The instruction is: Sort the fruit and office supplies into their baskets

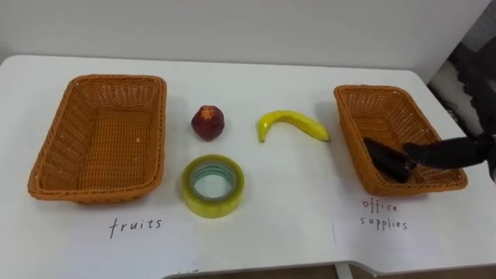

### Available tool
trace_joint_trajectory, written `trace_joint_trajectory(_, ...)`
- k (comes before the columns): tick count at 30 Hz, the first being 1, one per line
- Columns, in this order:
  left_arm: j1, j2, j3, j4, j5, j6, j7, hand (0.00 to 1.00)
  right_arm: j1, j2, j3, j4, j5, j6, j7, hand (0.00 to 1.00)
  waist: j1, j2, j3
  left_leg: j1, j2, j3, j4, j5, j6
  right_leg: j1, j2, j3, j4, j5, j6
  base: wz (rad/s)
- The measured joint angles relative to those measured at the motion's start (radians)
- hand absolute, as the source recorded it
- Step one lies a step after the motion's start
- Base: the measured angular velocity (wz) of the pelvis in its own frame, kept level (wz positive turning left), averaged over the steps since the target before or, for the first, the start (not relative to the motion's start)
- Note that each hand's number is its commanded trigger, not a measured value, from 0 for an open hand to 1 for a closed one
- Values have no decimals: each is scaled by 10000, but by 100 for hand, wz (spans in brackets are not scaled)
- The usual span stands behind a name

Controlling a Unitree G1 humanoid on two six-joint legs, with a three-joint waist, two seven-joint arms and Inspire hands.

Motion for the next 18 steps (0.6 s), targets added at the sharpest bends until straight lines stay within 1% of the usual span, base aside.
trace_joint_trajectory(7, -15, 1, -1, -14, 0, -3, 69, 0, -86, 1, 3, -441, 797, 1, -487, 0, 1, 45, -4, -49, 6, 0, 5, 0, 0, -34, 3, 2, -7, 0, 0, 0)
trace_joint_trajectory(9, -33, 4, 3, 5, 19, -4, 70, 0, -286, 1, 15, -454, 766, 3, -542, 0, 43, 56, 2, -52, 4, -2, 4, 1, 0, -37, 2, 6, -4, 0, 0, 0)
trace_joint_trajectory(11, -95, 25, 13, 11, 84, -4, 79, 0, -739, 0, 25, -454, 755, 3, -691, 0, 71, 67, 2, -61, 2, -1, 15, 0, 0, -47, 3, 8, -1, 0, 0, 0)
trace_joint_trajectory(12, -109, 25, 18, 11, 86, -3, 85, 0, -829, 0, 33, -465, 754, 3, -742, 0, 101, 65, 0, -61, 2, 0, 16, 0, 0, -50, 4, 8, 0, 0, 0, 0)
trace_joint_trajectory(13, -174, 25, 15, 12, 87, -3, 85, 0, -942, 0, 51, -523, 745, 3, -800, 0, 186, 60, -5, -60, 3, 1, 17, 0, -1, -52, 5, 6, 2, 0, 0, 0)
trace_joint_trajectory(18, -209, 14, 4, 110, 79, 15, 60, 0, -1157, 1, 558, -733, 733, 23, -805, 0, 335, 40, -12, -51, 2, -28, 23, -1, 2, -15, -4, -23, -5, 0, 0, 2)
